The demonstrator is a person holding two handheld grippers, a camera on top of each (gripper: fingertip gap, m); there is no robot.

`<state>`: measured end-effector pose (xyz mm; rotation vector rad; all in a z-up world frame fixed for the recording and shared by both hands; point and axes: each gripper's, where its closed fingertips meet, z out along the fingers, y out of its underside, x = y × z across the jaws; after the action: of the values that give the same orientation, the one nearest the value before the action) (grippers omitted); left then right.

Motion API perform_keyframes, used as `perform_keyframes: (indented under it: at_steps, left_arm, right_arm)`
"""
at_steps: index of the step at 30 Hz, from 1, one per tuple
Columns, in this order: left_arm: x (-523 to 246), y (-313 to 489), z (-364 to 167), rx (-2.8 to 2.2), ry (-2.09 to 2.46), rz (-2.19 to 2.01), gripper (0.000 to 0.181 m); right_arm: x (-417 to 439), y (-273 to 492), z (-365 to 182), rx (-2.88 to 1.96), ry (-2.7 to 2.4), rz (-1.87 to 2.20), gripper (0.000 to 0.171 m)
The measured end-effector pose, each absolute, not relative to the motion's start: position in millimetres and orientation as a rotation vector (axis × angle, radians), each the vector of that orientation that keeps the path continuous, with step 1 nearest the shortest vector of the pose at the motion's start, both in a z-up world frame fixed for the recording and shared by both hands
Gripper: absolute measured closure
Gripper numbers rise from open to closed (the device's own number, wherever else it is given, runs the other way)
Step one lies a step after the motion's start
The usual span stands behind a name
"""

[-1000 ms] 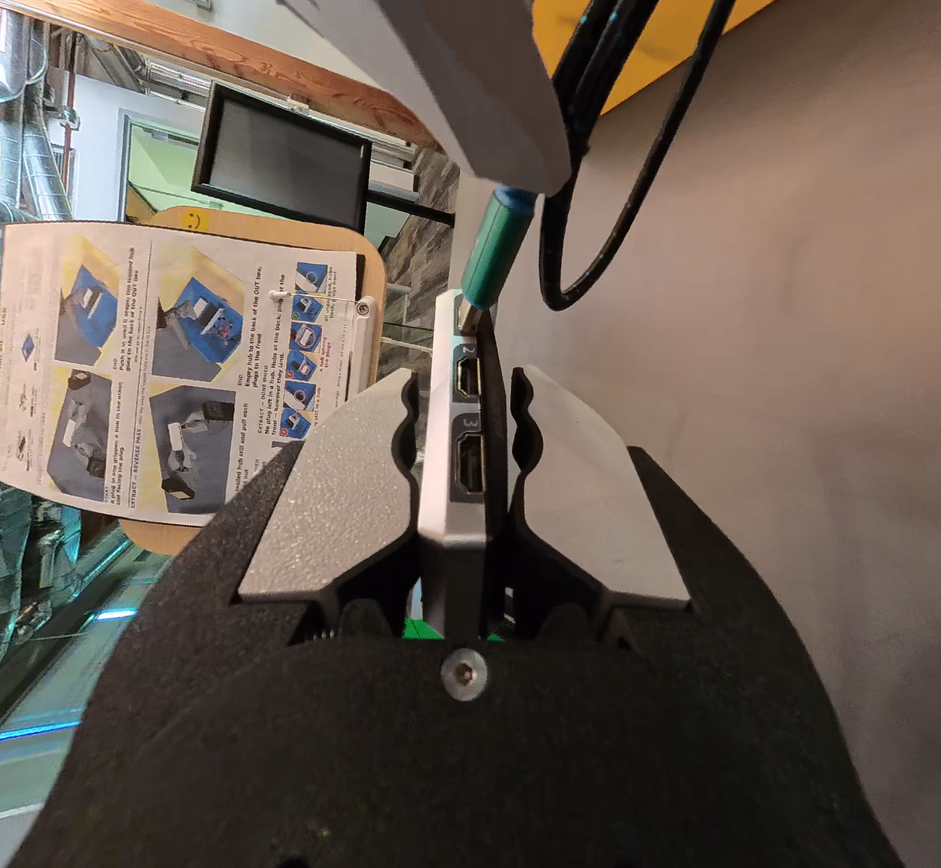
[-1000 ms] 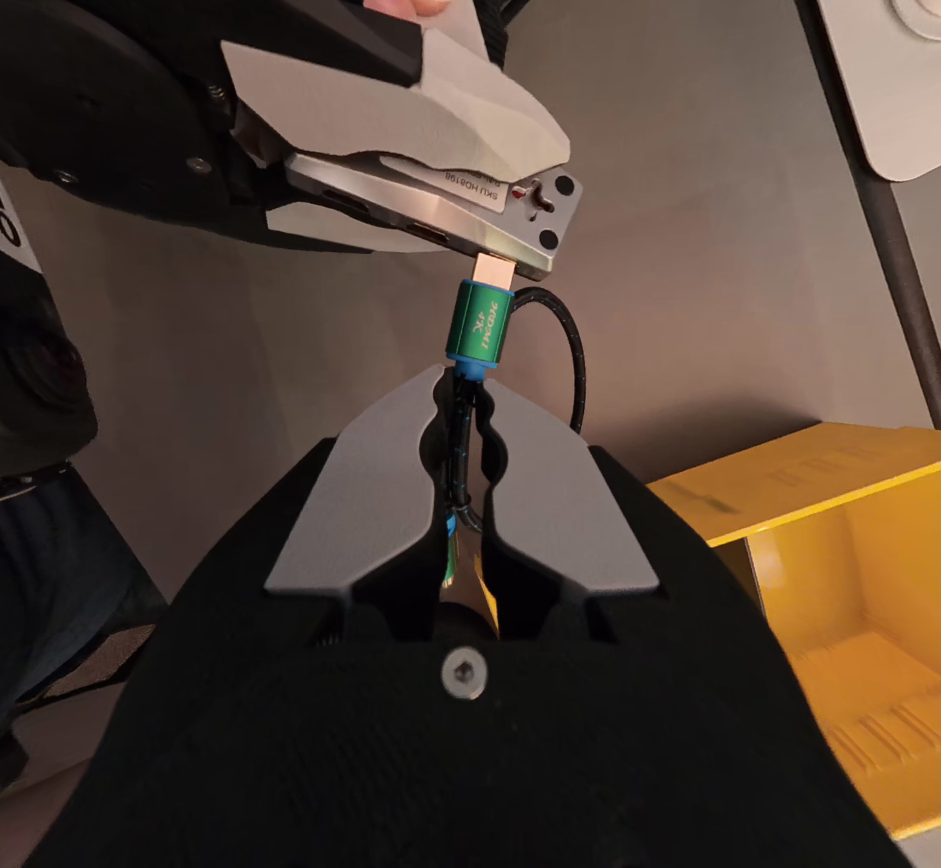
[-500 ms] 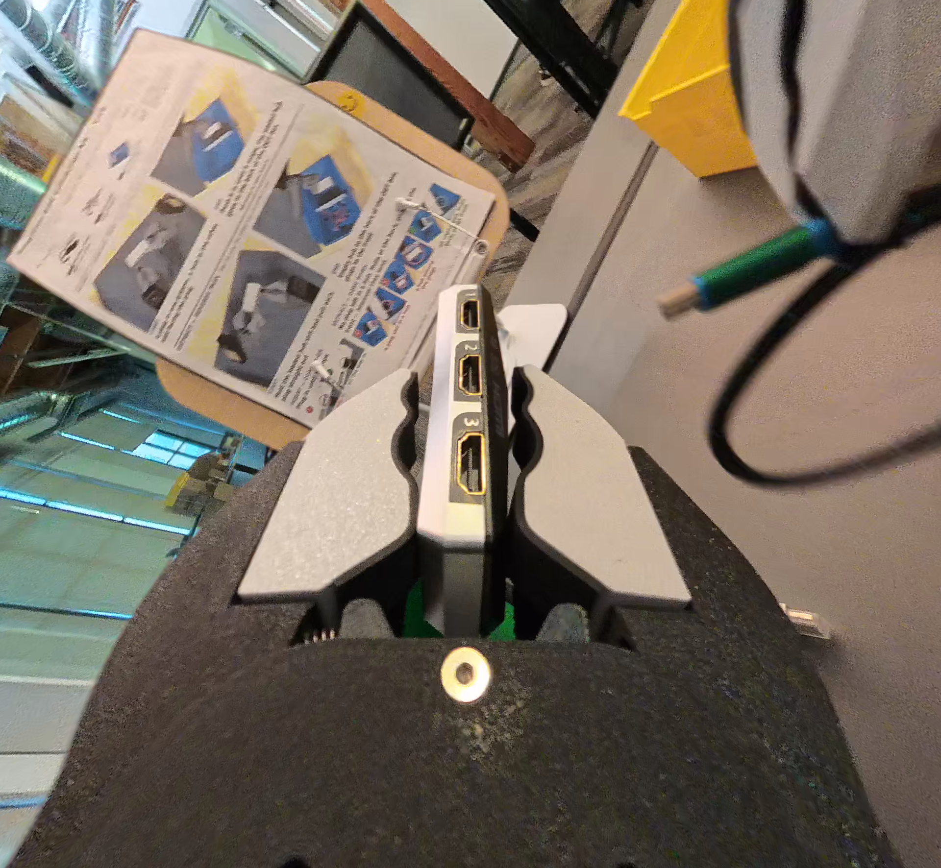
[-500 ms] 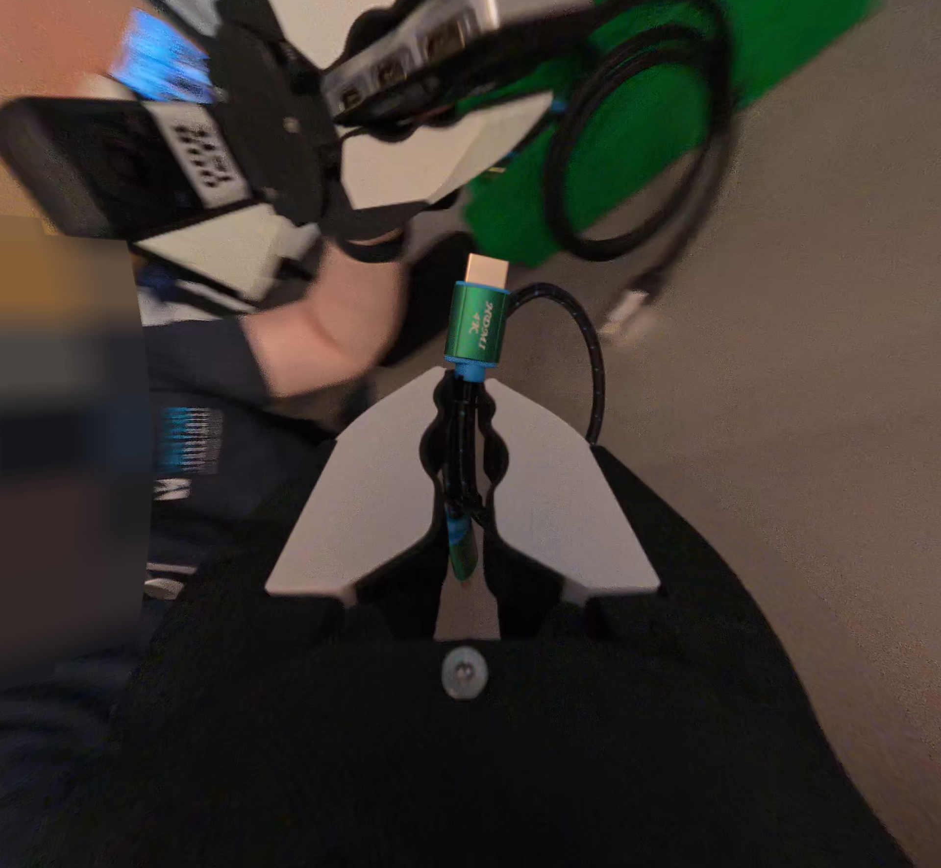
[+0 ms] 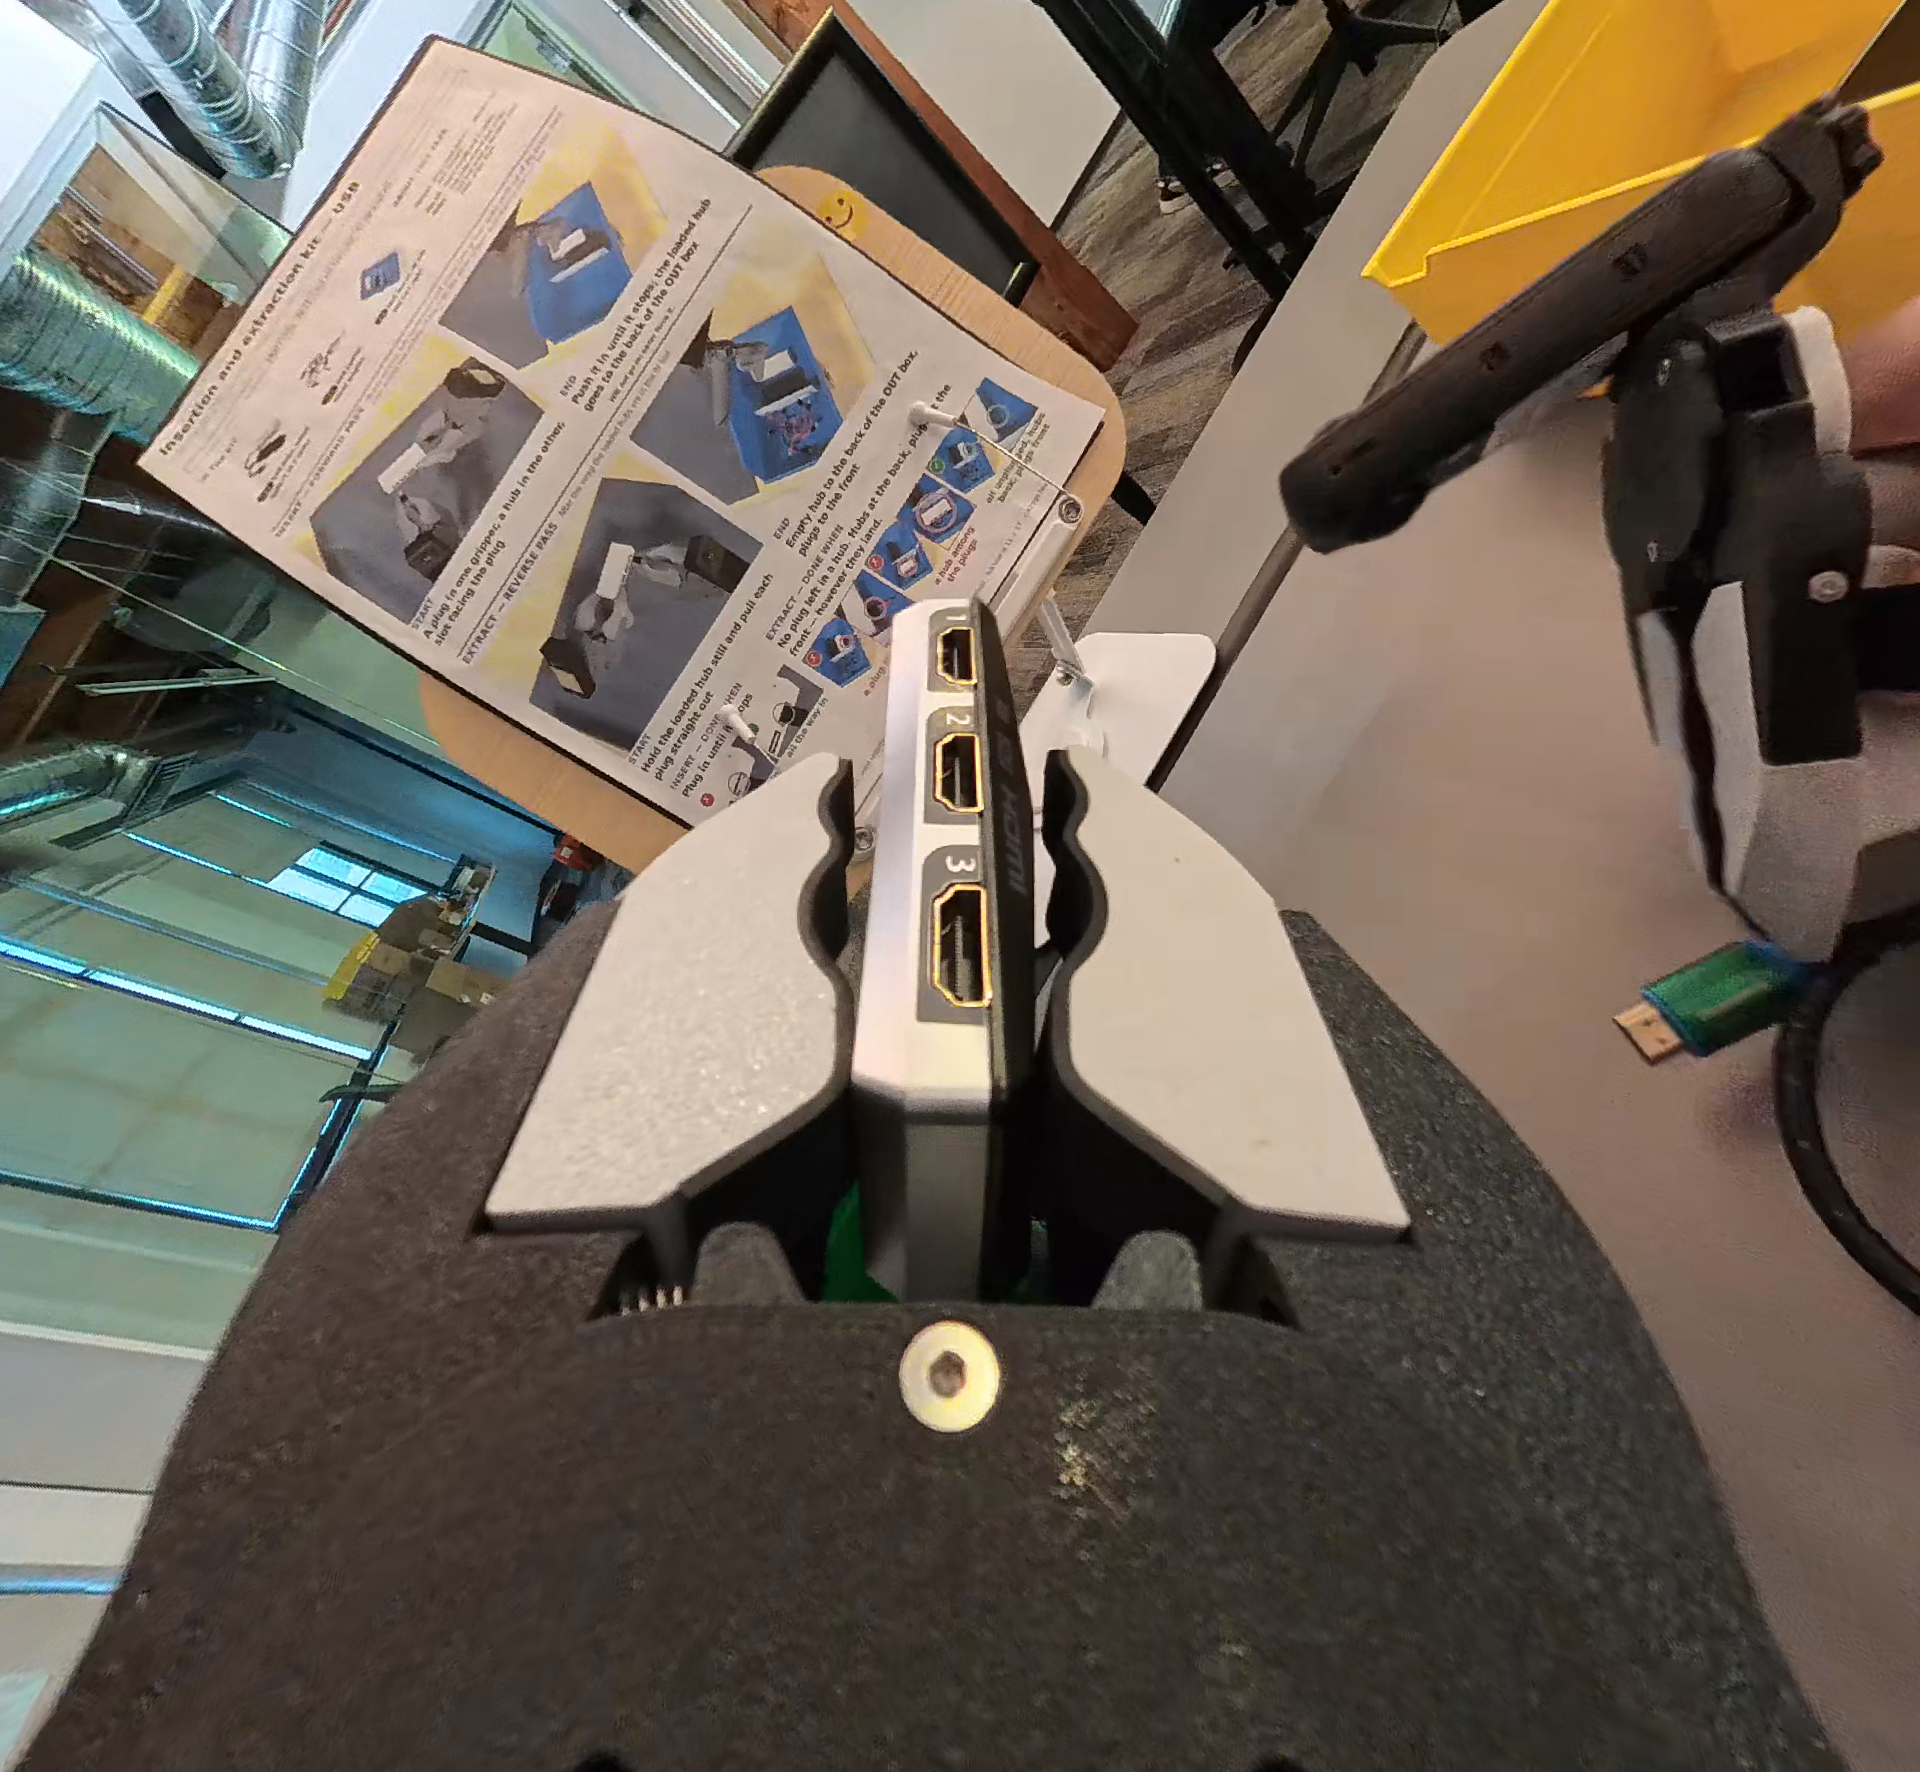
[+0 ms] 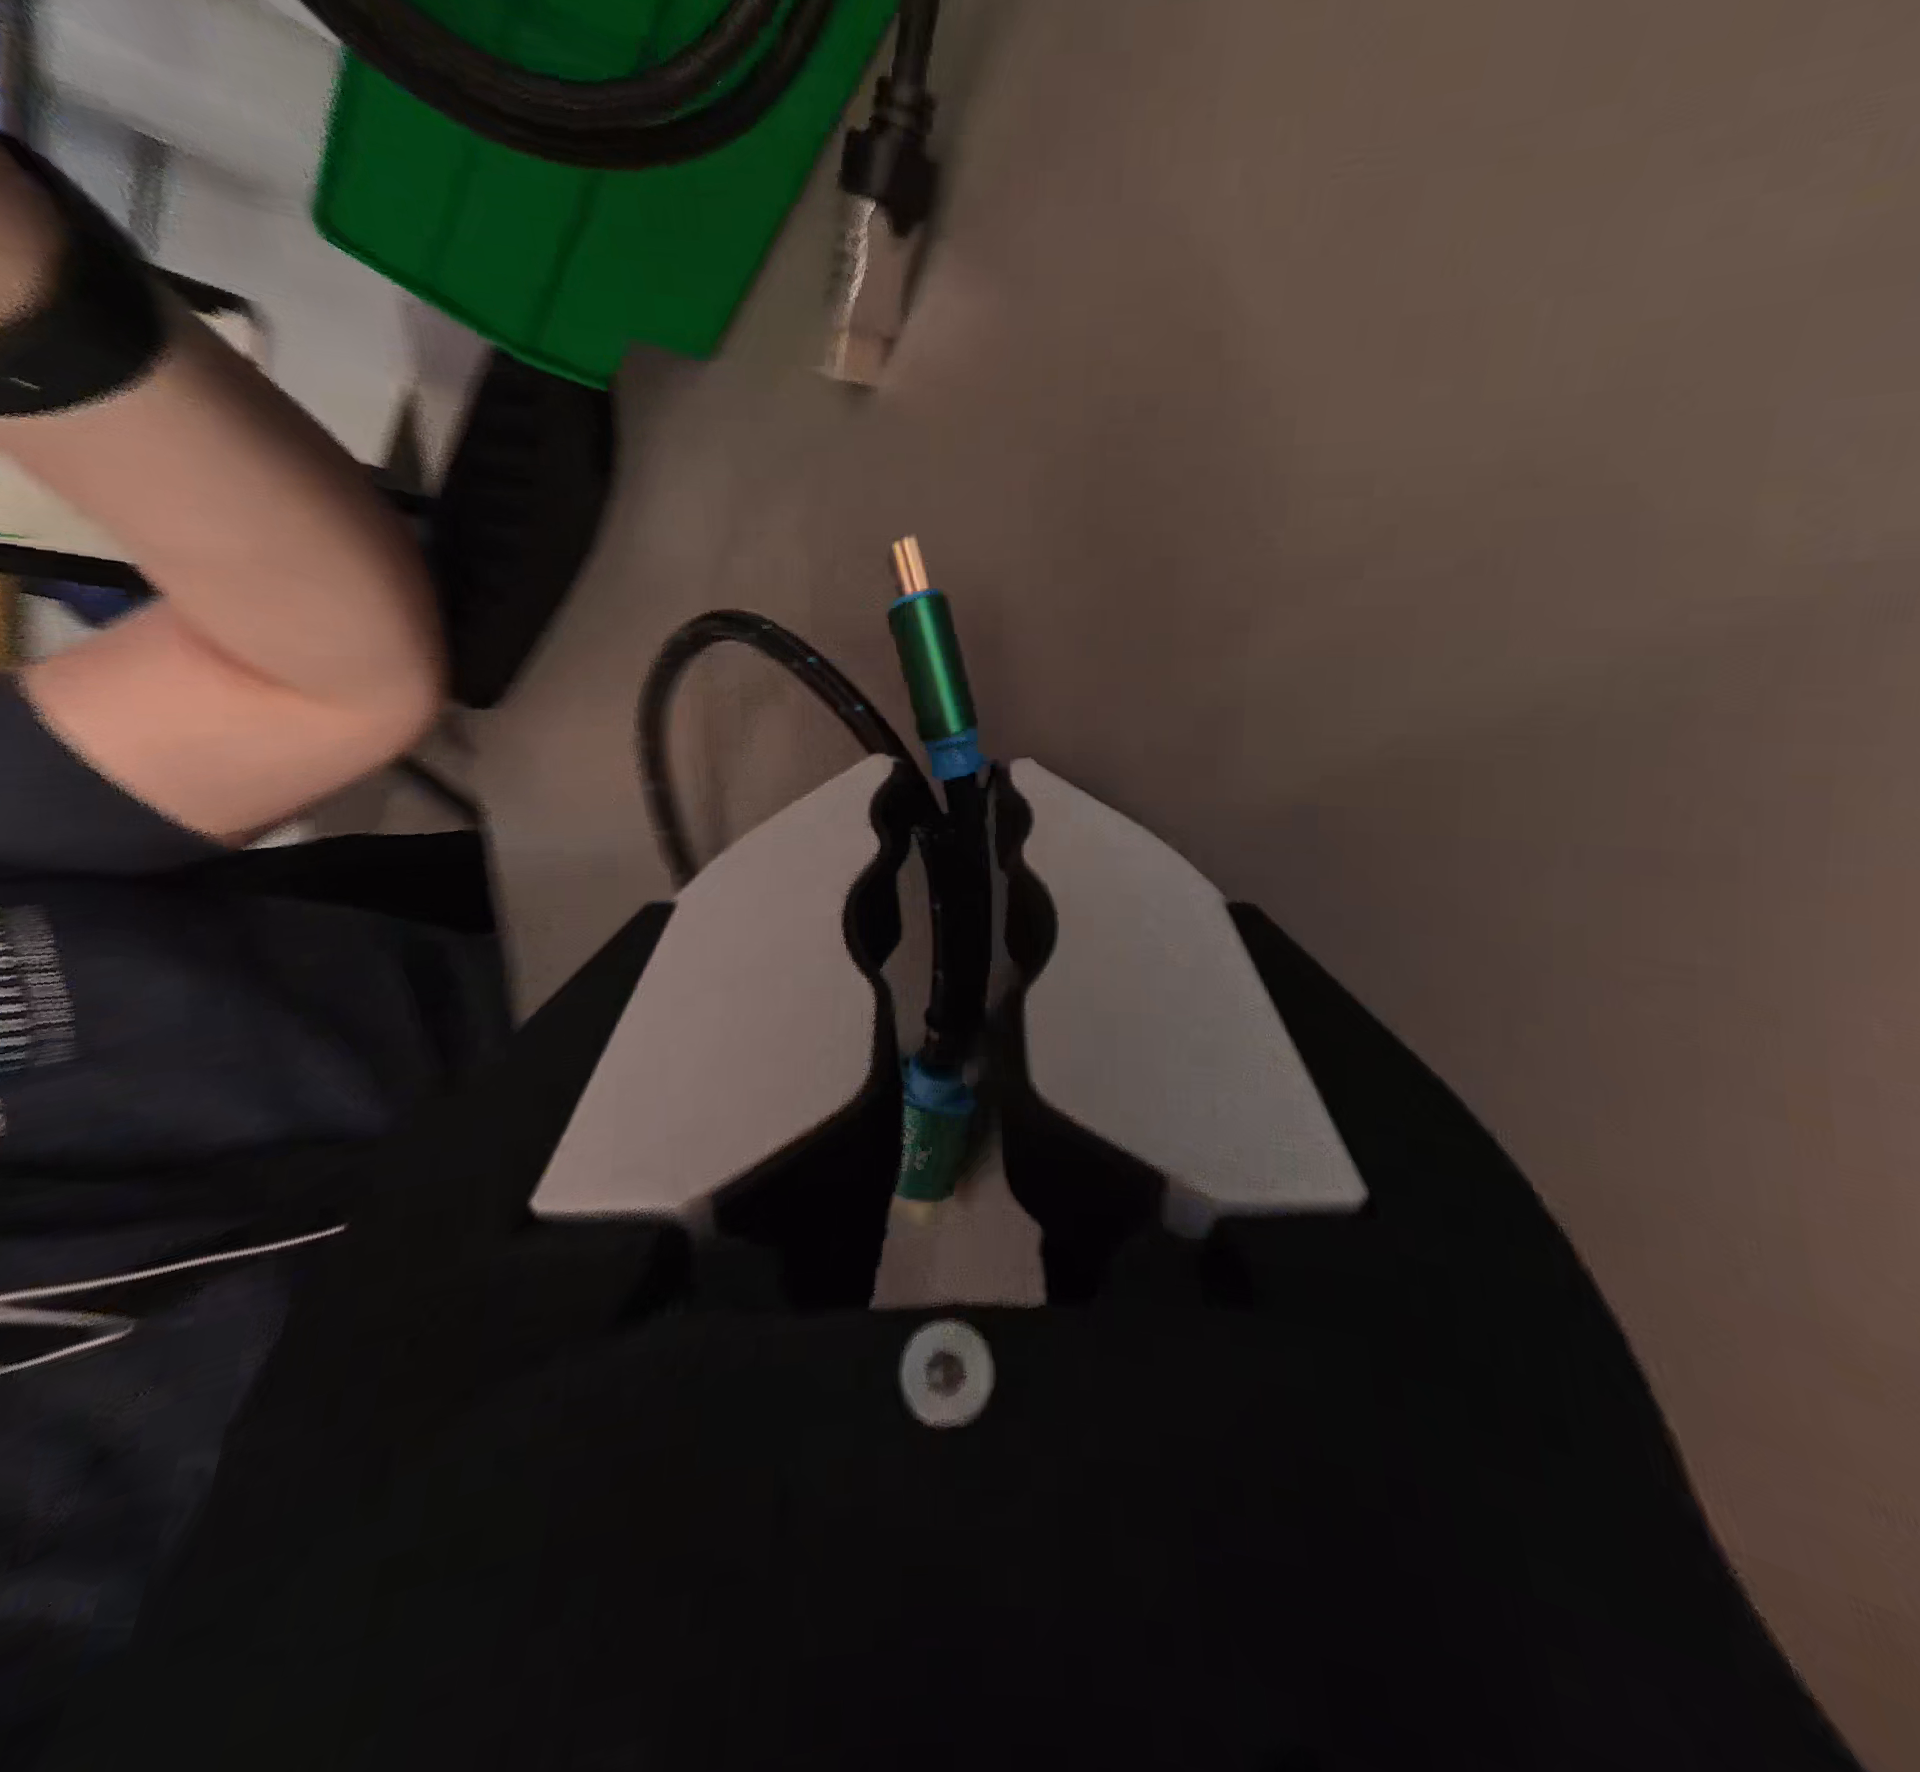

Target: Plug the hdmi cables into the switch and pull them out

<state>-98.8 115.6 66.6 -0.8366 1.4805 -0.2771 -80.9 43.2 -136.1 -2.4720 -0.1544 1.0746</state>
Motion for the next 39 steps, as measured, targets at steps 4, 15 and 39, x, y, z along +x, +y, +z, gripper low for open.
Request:
perform_keyframes:
  at_steps: [4, 15, 39]
  left_arm:
    - [-98, 116, 65, -0.840, 1.488, -0.276, 0.146]
    - [-95, 114, 63, -0.834, 1.502, -0.261, 0.146]
    - [-64, 71, 36, -0.588, 1.518, -0.165, 0.146]
  right_arm:
    - [-70, 59, -121, -2.366, -0.345, 0.649, 0.143]
    - [-77, 49, -159, -2.366, -0.600, -0.074, 0.149]
    - [-68, -12, 18, -2.300, -0.389, 0.655, 0.162]
